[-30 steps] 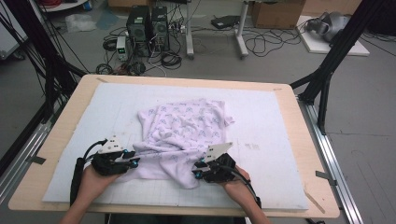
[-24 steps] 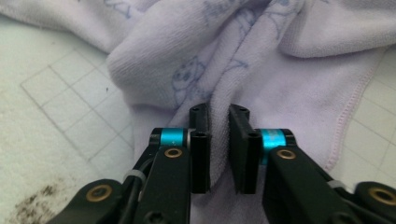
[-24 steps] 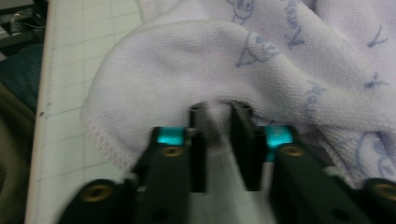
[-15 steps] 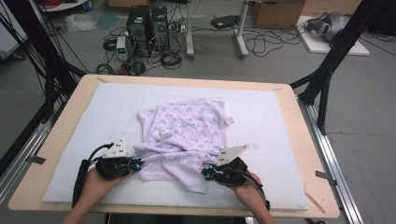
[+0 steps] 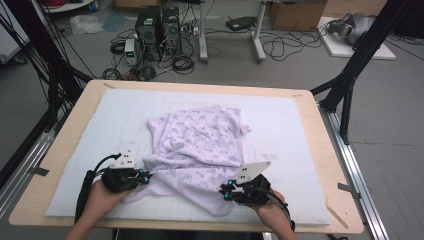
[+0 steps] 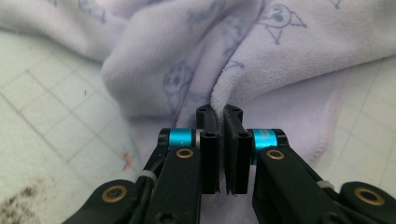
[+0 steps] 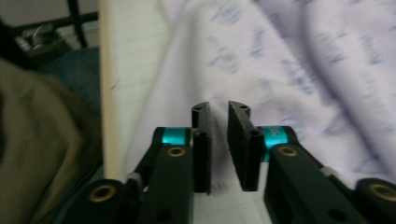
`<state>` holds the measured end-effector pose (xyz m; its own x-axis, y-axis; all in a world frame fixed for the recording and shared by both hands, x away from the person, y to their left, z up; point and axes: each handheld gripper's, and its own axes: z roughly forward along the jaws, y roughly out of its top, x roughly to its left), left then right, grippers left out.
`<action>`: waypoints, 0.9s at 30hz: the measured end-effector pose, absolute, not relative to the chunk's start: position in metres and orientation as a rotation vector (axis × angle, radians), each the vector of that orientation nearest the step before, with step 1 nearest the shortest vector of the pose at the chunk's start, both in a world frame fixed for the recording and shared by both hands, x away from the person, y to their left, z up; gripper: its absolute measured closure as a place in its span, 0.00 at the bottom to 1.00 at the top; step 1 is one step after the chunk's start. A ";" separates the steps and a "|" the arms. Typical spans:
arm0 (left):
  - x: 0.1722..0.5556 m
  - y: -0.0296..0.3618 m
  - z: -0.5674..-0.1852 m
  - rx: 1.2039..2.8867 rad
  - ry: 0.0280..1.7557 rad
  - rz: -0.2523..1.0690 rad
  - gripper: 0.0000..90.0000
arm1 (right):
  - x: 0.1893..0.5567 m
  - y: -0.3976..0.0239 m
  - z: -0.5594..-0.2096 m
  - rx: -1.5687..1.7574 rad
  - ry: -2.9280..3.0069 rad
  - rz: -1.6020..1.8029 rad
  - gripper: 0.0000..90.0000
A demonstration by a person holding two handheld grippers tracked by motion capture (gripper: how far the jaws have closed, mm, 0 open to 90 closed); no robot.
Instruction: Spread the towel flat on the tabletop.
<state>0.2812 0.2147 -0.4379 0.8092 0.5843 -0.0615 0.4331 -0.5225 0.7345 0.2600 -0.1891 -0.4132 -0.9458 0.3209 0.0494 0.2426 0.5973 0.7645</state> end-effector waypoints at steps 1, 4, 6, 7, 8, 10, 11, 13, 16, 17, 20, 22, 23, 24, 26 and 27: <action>0.282 0.215 -0.438 2.200 0.745 0.243 0.91 | 0.266 -0.191 -0.412 0.505 2.697 1.268 0.81; 0.283 0.212 -0.438 2.193 0.745 0.245 0.75 | 0.284 -0.197 -0.417 0.607 2.677 1.248 0.75; 0.283 0.211 -0.438 2.196 0.741 0.238 0.72 | 0.290 -0.193 -0.423 0.608 2.682 1.200 0.71; 0.283 0.211 -0.439 2.194 0.744 0.236 0.72 | 0.292 -0.190 -0.427 0.609 2.701 1.171 0.71; 0.284 0.211 -0.440 2.198 0.740 0.235 0.74 | 0.294 -0.188 -0.430 0.605 2.717 1.146 0.71; 0.283 0.211 -0.441 2.207 0.726 0.238 0.82 | 0.295 -0.184 -0.437 0.598 2.745 1.114 0.79; 0.283 0.212 -0.441 2.208 0.723 0.239 0.85 | 0.296 -0.185 -0.438 0.596 2.750 1.137 0.85; 0.284 0.213 -0.441 2.206 0.724 0.225 0.93 | 0.295 -0.186 -0.437 0.570 2.776 1.135 0.95; 0.282 0.213 -0.439 2.201 0.720 0.231 0.95 | 0.293 -0.194 -0.433 0.552 2.772 1.082 0.97; 0.282 0.213 -0.438 2.195 0.717 0.229 0.95 | 0.293 -0.200 -0.431 0.567 2.766 1.082 0.97; 0.282 0.214 -0.435 2.165 0.715 0.226 0.94 | 0.292 -0.221 -0.426 0.624 2.730 1.088 0.97; 0.283 0.212 -0.433 2.146 0.716 0.215 0.91 | 0.294 -0.239 -0.422 0.682 2.691 1.107 0.97; 0.284 0.210 -0.433 2.146 0.719 0.218 0.86 | 0.295 -0.246 -0.421 0.711 2.677 1.105 0.97; 0.285 0.209 -0.432 2.147 0.725 0.220 0.78 | 0.297 -0.250 -0.420 0.730 2.665 1.099 0.97; 0.285 0.208 -0.431 2.142 0.724 0.222 0.65 | 0.299 -0.254 -0.420 0.756 2.640 1.122 0.92; 0.285 0.208 -0.430 2.140 0.722 0.224 0.63 | 0.299 -0.254 -0.419 0.755 2.630 1.147 0.87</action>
<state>0.2851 0.2085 -0.4301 0.8176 0.5686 -0.0908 0.4175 -0.4768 0.7736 0.2987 -0.2545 -0.4187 -0.8561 0.5151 0.0413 0.3807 0.5746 0.7245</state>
